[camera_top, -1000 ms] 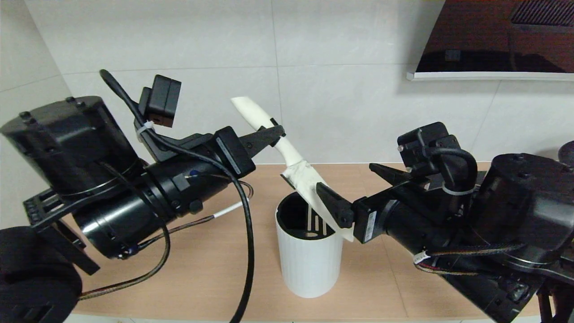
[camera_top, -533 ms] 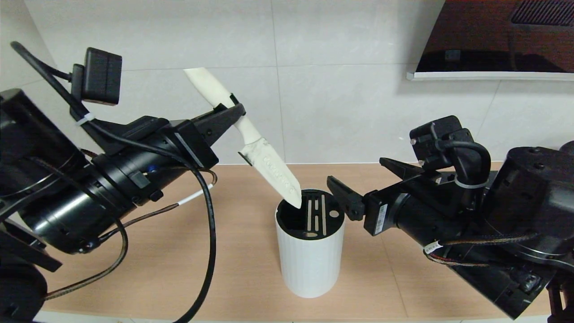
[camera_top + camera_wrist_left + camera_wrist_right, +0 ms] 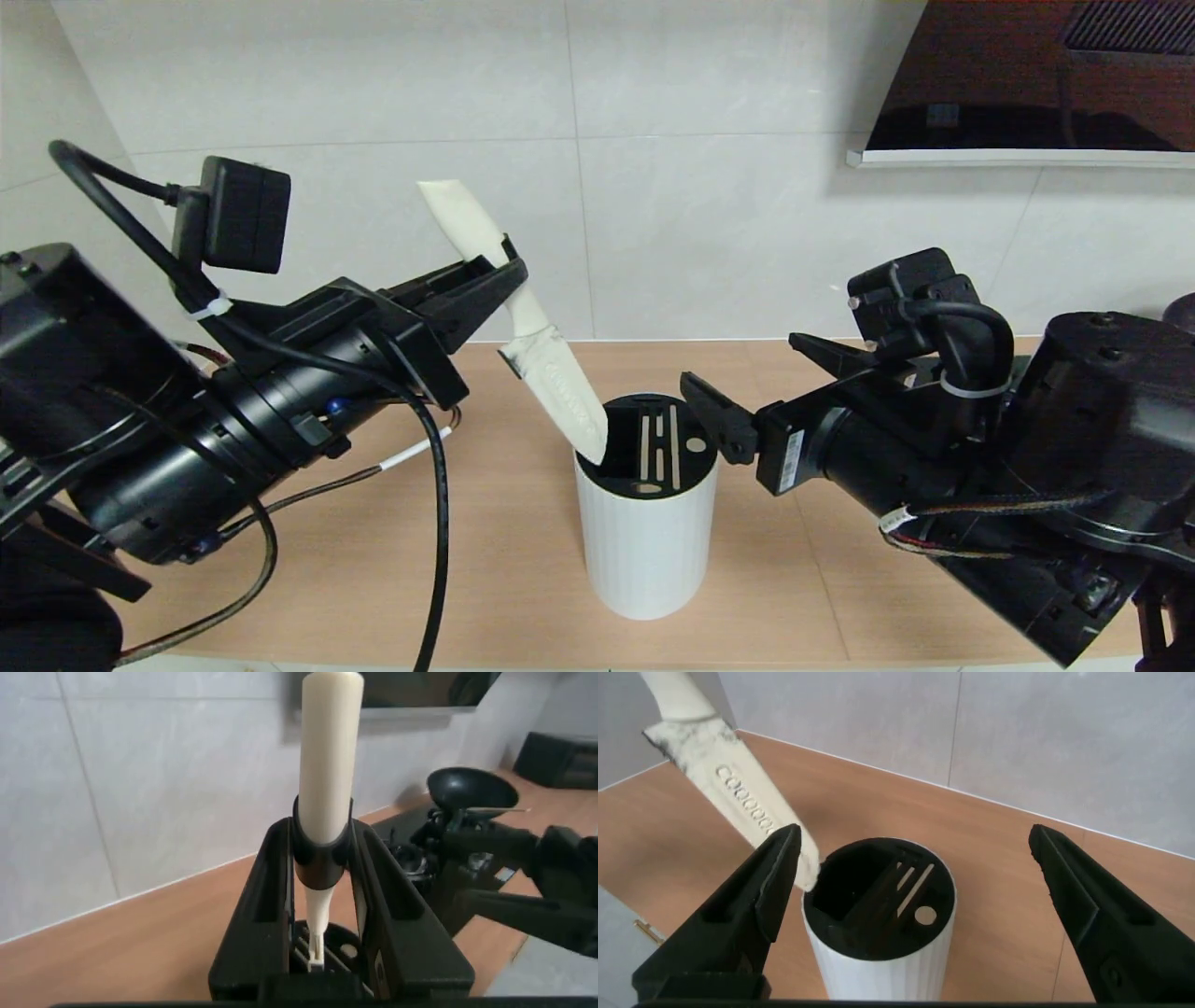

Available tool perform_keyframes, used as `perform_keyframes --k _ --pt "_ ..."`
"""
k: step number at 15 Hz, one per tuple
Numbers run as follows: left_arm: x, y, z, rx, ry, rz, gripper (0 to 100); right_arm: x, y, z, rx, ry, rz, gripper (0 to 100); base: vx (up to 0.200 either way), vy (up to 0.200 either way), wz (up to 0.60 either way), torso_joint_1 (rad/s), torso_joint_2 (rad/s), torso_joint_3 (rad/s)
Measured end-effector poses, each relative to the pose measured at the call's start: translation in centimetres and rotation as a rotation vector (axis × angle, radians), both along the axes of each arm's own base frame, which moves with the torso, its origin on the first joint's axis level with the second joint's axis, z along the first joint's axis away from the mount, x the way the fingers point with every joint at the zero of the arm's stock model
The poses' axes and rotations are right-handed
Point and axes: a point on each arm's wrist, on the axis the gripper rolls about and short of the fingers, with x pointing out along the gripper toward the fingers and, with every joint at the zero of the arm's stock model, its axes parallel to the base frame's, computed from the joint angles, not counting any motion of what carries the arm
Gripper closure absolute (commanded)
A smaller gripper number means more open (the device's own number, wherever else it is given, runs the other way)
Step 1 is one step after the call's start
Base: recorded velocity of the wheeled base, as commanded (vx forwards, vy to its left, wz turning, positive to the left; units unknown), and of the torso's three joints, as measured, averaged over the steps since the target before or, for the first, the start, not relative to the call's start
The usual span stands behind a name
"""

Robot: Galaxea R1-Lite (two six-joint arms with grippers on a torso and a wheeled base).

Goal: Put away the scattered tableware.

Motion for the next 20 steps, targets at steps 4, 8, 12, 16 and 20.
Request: perform_keyframes --k 4,8,12,16,20 --pt "1.0 -0.7 -0.7 -0.039 -0.069 -0.006 100 0.1 -0.1 0.0 -0.010 -0.005 -0.004 0 0.000 0.000 0.00 0.000 0.00 0.000" --pt "1.6 -1.3 -1.9 -0.019 -0.032 -0.013 100 0.1 -0.1 -0.1 -0.013 -0.004 -0.006 0 0.000 0.000 0.00 0.000 0.00 0.000" --pt "1.9 -1.6 -2.6 -0.008 -0.011 -0.016 100 0.2 -0.1 -0.1 -0.013 -0.004 -0.007 0 0.000 0.000 0.00 0.000 0.00 0.000" --pt "2.1 -1.8 -3.0 -0.001 0.000 -0.018 100 0.2 0.0 -0.2 -0.017 -0.001 -0.007 0 0.000 0.000 0.00 0.000 0.00 0.000" --pt "2.7 -2.1 -4.0 0.011 0.019 -0.018 100 0.2 0.0 -0.3 -0.018 0.000 -0.007 0 0.000 0.000 0.00 0.000 0.00 0.000"
